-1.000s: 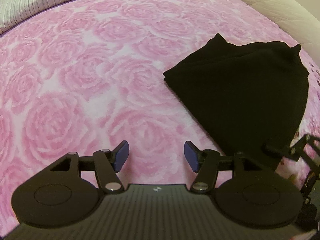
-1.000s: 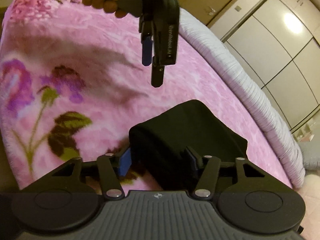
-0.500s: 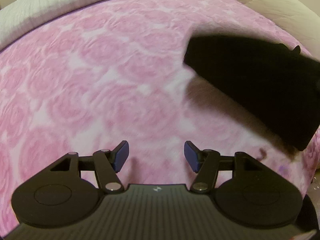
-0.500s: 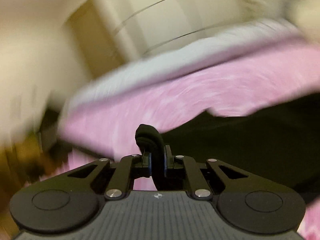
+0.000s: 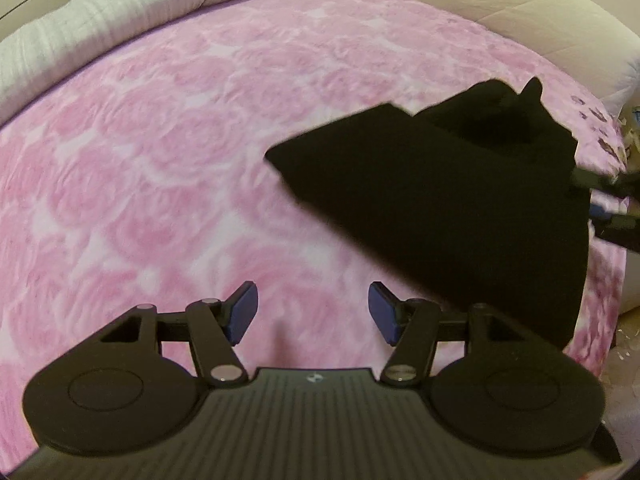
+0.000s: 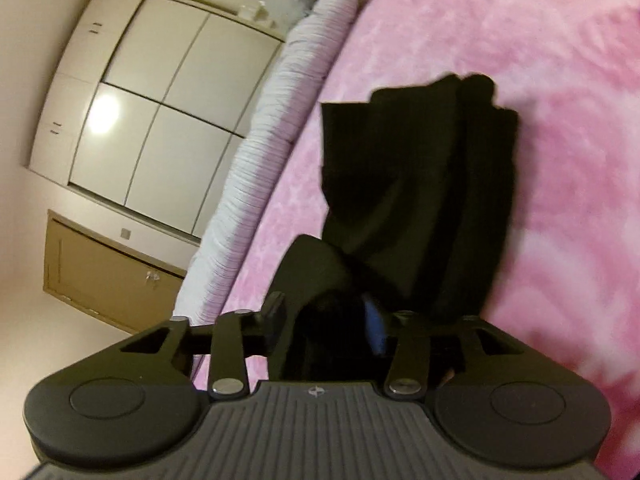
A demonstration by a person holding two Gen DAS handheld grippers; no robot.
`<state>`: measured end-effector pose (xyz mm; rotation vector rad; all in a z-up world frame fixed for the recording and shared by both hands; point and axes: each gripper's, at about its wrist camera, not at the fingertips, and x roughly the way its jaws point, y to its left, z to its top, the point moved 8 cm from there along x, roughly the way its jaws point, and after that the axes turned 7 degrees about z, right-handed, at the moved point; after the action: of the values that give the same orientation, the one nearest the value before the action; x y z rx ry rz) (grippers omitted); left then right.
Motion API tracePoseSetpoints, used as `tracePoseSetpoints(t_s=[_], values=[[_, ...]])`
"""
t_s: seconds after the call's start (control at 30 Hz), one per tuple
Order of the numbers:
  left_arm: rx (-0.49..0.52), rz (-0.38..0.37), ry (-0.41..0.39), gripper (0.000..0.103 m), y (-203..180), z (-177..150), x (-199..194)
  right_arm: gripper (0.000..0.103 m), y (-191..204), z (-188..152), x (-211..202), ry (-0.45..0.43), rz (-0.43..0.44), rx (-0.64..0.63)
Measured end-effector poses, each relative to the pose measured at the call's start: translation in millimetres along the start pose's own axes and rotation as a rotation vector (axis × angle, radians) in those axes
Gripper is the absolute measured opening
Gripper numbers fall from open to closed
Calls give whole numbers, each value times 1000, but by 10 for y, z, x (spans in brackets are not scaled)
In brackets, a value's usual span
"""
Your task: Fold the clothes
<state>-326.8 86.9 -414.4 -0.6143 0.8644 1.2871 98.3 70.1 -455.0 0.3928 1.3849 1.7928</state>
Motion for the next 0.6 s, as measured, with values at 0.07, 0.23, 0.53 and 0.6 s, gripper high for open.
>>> tracePoseSetpoints(t_s=[0.07,0.23,0.53,0.6], values=[[10,1,-7,57,-64,101,34,41,-1,3,54,22,-12,-12],[16,8,-23,57,-143,338,127,15,21,-1,198,86,-85,-107],[41,-32,-77,57,-400,654,199,13,821,496,-316,-139,-64,-565],[57,-52,-55,57,-527,632,316,13,335,626,-413,-159,-177,-459]])
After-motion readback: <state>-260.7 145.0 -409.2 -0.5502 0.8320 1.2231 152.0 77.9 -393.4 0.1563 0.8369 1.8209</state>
